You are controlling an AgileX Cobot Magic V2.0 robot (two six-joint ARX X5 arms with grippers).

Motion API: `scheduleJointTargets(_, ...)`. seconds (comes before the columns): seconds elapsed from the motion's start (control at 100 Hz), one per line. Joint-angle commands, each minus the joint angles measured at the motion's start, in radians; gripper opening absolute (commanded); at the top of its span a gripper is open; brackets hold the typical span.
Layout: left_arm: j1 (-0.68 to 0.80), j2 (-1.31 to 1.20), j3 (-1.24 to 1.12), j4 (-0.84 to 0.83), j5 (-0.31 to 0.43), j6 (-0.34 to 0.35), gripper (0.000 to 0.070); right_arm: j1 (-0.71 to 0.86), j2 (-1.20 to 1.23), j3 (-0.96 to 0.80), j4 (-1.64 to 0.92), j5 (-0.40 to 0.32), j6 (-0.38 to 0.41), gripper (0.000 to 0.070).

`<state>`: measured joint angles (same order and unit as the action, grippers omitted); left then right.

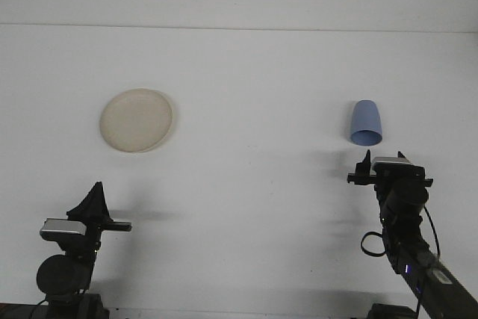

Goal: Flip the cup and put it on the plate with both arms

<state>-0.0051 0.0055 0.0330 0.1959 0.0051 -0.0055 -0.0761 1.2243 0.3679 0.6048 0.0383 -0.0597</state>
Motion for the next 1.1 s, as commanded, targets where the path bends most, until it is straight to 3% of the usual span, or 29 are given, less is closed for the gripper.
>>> scheduleJointTargets(0.0, -0.002, -0.002, -0.019, 0.014, -0.002, 0.013, 0.0013, -0.013, 0.061, 0.033, 0.042, -0.016, -0.032, 0.0489)
scheduleJointTargets(0.57, -0.002, -0.002, -0.019, 0.014, -0.002, 0.013, 0.0013, -0.100, 0.485, 0.338, 0.055, -0.113, -0.147, 0.0489)
scheduleJointTargets(0.84, -0.002, -0.002, -0.019, 0.014, -0.002, 0.013, 0.0013, -0.103, 0.576, 0.399, 0.101, -0.122, -0.155, 0.0474)
scheduleJointTargets(0.9, -0.002, -0.002, -0.019, 0.014, -0.002, 0.013, 0.0013, -0.103, 0.577, 0.399, 0.106, -0.129, -0.155, 0.0397)
scheduleJointTargets(1.01, -0.002, -0.002, -0.019, 0.014, -0.002, 0.013, 0.0013, -0.103, 0.577, 0.399, 0.104, -0.176, -0.155, 0.0143)
scheduleJointTargets(1.09, -0.002, -0.002, -0.019, 0.014, -0.002, 0.013, 0.0013, -0.103, 0.577, 0.399, 0.104, -0.182, -0.155, 0.0000)
